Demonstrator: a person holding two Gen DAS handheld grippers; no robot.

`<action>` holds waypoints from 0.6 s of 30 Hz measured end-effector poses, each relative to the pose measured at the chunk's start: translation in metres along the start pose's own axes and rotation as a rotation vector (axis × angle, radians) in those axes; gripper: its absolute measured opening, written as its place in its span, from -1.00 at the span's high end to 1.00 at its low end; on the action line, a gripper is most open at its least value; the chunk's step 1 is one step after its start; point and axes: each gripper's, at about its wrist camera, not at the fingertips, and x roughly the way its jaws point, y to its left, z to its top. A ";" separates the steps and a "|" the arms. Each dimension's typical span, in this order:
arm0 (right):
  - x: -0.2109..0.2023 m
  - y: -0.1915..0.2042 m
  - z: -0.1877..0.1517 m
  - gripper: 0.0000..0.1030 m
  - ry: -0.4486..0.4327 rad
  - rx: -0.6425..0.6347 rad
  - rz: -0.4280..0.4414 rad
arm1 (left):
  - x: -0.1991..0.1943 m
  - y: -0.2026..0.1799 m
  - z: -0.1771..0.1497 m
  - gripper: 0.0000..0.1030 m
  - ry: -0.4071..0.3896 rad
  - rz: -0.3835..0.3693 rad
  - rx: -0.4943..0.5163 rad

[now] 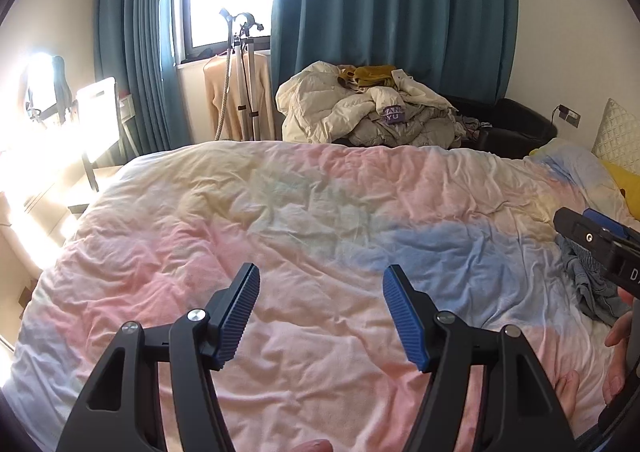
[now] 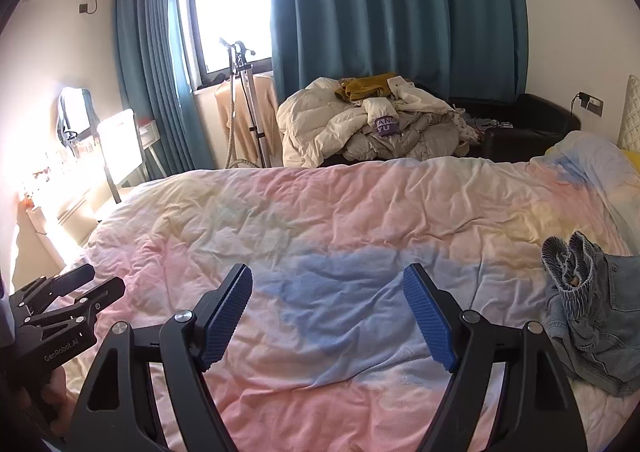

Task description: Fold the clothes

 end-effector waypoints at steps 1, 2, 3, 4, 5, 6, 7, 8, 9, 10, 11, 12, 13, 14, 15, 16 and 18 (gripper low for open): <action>0.006 -0.001 -0.003 -0.53 -0.003 -0.004 -0.003 | 0.004 0.001 -0.001 -0.28 0.003 0.001 -0.002; 0.013 -0.001 -0.005 -0.53 -0.005 -0.008 -0.006 | 0.007 0.001 -0.003 -0.28 0.005 0.002 -0.005; 0.019 -0.002 -0.008 -0.53 -0.009 -0.011 -0.010 | 0.010 0.001 -0.005 -0.28 0.006 0.003 -0.007; 0.023 -0.003 -0.011 -0.53 -0.013 -0.009 -0.017 | 0.013 0.000 -0.006 -0.28 0.004 0.003 -0.007; 0.028 -0.004 -0.014 -0.53 -0.017 -0.007 -0.022 | 0.015 -0.001 -0.008 -0.28 0.001 0.004 -0.005; 0.032 -0.006 -0.017 -0.53 -0.018 -0.003 -0.026 | 0.016 -0.002 -0.010 -0.28 -0.001 0.004 -0.003; 0.036 -0.007 -0.020 -0.53 -0.014 0.001 -0.028 | 0.017 -0.003 -0.011 -0.28 -0.001 0.004 -0.002; 0.039 -0.009 -0.023 -0.53 -0.011 0.006 -0.030 | 0.018 -0.005 -0.013 -0.28 -0.002 0.005 -0.001; 0.041 -0.011 -0.026 -0.53 -0.005 0.012 -0.029 | 0.020 -0.006 -0.014 -0.28 -0.002 0.005 0.000; 0.043 -0.012 -0.030 -0.53 0.000 0.018 -0.028 | 0.021 -0.007 -0.016 -0.28 -0.003 0.005 0.001; 0.045 -0.013 -0.033 -0.53 0.006 0.022 -0.029 | 0.022 -0.008 -0.017 -0.28 -0.004 0.005 0.002; 0.046 -0.014 -0.036 -0.53 0.015 0.018 -0.035 | 0.023 -0.009 -0.018 -0.28 -0.004 0.005 0.003; 0.047 -0.013 -0.038 -0.53 0.023 0.011 -0.045 | 0.024 -0.010 -0.020 -0.28 -0.005 0.006 0.004; 0.048 -0.012 -0.039 -0.53 0.025 0.004 -0.059 | 0.025 -0.011 -0.021 -0.28 -0.006 0.006 0.005; 0.048 -0.012 -0.040 -0.53 0.026 -0.003 -0.072 | 0.027 -0.013 -0.023 -0.28 -0.006 0.006 0.006; 0.048 -0.012 -0.040 -0.53 0.027 -0.009 -0.083 | 0.028 -0.014 -0.024 -0.28 -0.007 0.006 0.007; 0.049 -0.012 -0.040 -0.53 0.032 -0.009 -0.089 | 0.029 -0.012 -0.024 -0.28 -0.008 0.007 -0.004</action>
